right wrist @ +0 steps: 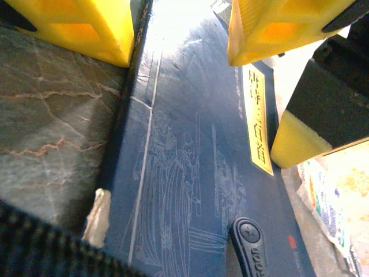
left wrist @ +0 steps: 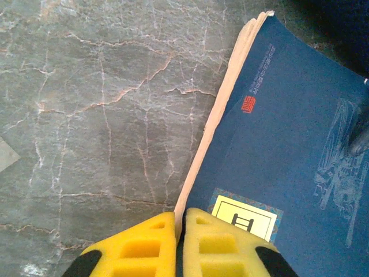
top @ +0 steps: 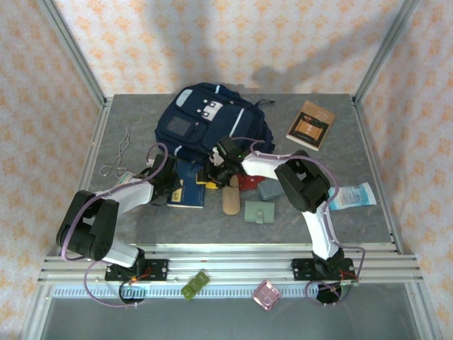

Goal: Pack the student bag

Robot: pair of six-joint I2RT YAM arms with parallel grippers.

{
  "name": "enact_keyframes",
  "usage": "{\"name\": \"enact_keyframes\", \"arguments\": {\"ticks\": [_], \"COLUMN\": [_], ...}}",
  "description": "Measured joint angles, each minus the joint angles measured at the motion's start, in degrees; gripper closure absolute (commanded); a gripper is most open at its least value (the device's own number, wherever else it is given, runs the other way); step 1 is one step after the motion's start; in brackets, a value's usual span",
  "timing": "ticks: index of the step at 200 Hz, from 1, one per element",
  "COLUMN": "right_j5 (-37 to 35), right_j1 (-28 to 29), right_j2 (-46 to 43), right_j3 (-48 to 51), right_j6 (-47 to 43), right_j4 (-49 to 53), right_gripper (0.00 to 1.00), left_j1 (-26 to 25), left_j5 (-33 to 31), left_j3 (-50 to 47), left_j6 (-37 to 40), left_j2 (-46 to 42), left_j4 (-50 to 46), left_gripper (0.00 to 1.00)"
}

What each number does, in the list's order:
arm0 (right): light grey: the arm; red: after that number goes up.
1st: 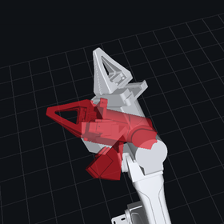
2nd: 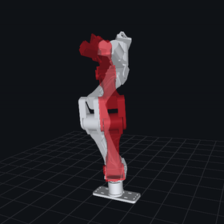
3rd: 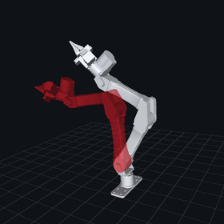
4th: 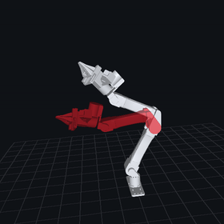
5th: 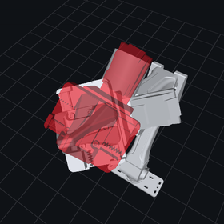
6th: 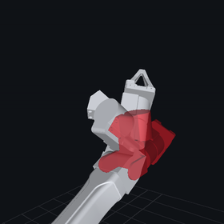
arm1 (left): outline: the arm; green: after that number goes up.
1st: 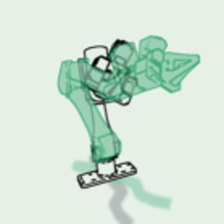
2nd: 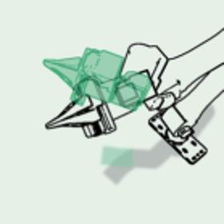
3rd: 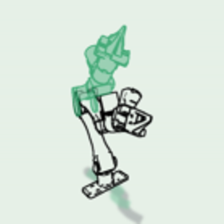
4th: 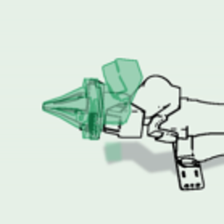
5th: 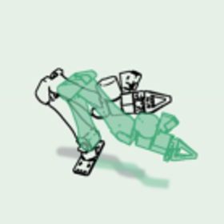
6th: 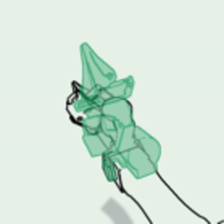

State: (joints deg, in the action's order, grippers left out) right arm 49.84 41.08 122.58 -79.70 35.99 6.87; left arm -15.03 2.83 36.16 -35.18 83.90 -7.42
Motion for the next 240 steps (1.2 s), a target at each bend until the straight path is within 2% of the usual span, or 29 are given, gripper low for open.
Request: {"name": "enact_keyframes", "arguments": {"ticks": [65, 92, 139, 158, 171, 193, 221, 240], "right_j5": [6.3, 7.2, 5.3, 5.0, 4.7, 4.6, 5.0, 6.6], "right_j1": [-0.2, 0.7, 1.6, 1.3, 0.8, -1.4, -5.0, -6.8], "right_j2": [-5.7, -5.7, -4.4, -4.8, -5.4, -8.6, -15.1, -19.6], "right_j3": [7.3, 7.3, 5.4, 5.4, 5.4, 5.4, 5.3, 5.4], "right_j6": [0.0, 0.2, -1.0, -2.1, -3.2, -6.6, -12.4, -15.1], "right_j4": [-8.0, -10.7, -8.7, -6.7, -5.5, -2.3, 1.8, 2.8], "right_gripper": [0.59, 0.59, 0.91, 1.0, 1.0, 1.0, 1.0, 1.0], "left_j1": [-0.7, -2.7, -3.5, -3.7, -4.0, -4.5, -3.8, -2.5], "left_j5": [-0.3, 3.2, 4.8, 4.7, 5.8, 6.8, 9.4, 12.8], "left_j3": [-0.4, -1.1, -1.5, -2.1, -2.4, -1.6, 3.7, 6.7], "left_j6": [-0.7, -1.3, -2.5, -2.7, -3.1, -4.0, -3.5, -2.7], "left_j2": [-0.3, -0.9, -1.6, -3.8, -6.8, -13.7, -19.5, -21.0], "left_j4": [0.2, 0.9, 1.3, 0.0, -1.3, -2.2, -1.4, 1.4], "left_gripper": [1.0, 1.0, 1.0, 0.75, 0.59, 0.4, 0.21, 0.18]}}
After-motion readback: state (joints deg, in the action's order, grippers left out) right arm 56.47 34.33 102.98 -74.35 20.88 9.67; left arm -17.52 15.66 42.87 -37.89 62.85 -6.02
